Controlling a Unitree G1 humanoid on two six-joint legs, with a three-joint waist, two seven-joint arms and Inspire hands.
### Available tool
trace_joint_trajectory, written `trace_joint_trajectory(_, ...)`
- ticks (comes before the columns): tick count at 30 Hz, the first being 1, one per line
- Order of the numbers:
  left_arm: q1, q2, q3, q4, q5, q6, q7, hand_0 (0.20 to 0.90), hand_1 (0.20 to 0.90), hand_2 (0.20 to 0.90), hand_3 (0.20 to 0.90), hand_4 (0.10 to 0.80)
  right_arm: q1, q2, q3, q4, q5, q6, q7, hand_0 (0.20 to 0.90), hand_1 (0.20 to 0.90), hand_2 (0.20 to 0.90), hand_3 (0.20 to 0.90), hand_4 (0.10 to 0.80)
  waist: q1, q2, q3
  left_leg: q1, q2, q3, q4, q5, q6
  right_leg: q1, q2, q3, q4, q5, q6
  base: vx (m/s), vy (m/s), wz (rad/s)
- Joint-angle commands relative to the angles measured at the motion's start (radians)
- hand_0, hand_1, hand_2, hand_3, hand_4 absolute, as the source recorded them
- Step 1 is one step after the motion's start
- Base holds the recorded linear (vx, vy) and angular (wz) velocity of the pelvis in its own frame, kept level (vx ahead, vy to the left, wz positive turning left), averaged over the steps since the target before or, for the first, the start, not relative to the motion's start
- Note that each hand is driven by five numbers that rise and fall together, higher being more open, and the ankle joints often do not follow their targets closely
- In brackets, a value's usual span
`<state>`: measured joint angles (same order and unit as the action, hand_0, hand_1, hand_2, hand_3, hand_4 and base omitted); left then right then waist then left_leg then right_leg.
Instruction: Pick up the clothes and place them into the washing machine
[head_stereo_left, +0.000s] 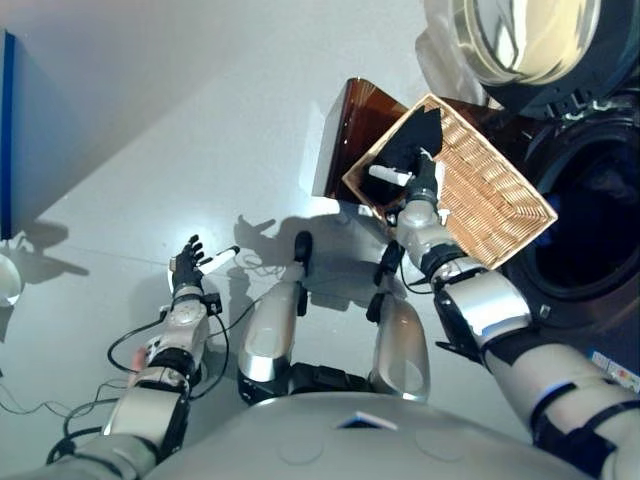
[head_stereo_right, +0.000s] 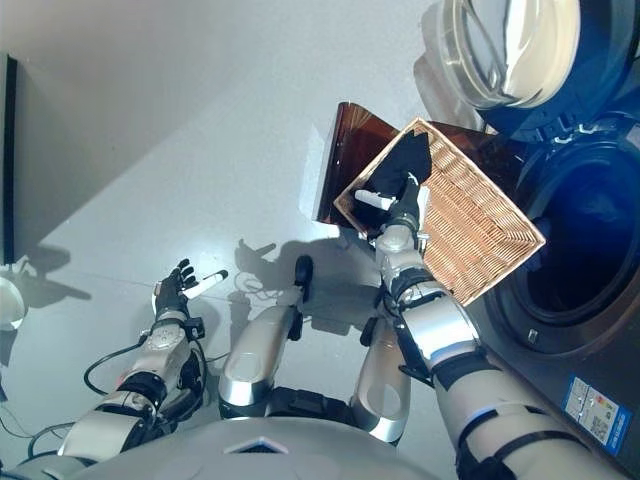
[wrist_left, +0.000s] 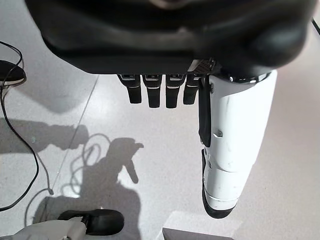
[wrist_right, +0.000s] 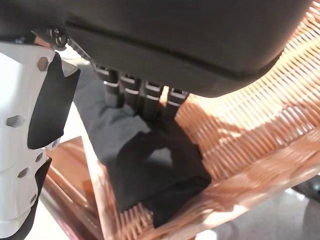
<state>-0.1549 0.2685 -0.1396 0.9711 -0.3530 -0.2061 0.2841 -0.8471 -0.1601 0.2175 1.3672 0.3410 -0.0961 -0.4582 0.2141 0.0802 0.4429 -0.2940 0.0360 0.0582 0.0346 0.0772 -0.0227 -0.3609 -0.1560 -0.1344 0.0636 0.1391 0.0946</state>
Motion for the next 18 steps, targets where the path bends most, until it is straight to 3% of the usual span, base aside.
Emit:
trace_joint_trajectory(1, 0.017, 0.110, -0.021, -0.056, -0.014, -0.046, 0.029, 0.900, 0.900, 0.900, 0.900, 0.800, -0.098, -0.039, -0.016, 0.010, -0.033, 0.017, -0.037, 0.900, 0.900, 0.900, 0.900, 0.800, 0.046, 0.019, 0.000, -0.111, -0.035, 0.011, 0.047, 0.044, -0.044, -0.006, -0.042, 0.012, 0.120, -0.085, 0.035, -0.005, 0.007, 0.05)
trace_joint_trajectory(18, 0.045, 0.122, -0.037, -0.178, -0.040, -0.051, 0.021, 0.900, 0.900, 0.900, 0.900, 0.800, -0.241, -0.119, 0.006, 0.077, -0.137, 0.104, -0.048, 0.900, 0.900, 0.900, 0.900, 0.800, 0.084, 0.070, 0.046, -0.186, -0.046, -0.001, 0.058, 0.053, -0.041, -0.085, -0.049, 0.011, 0.152, -0.097, 0.030, -0.009, -0.001, 0.01)
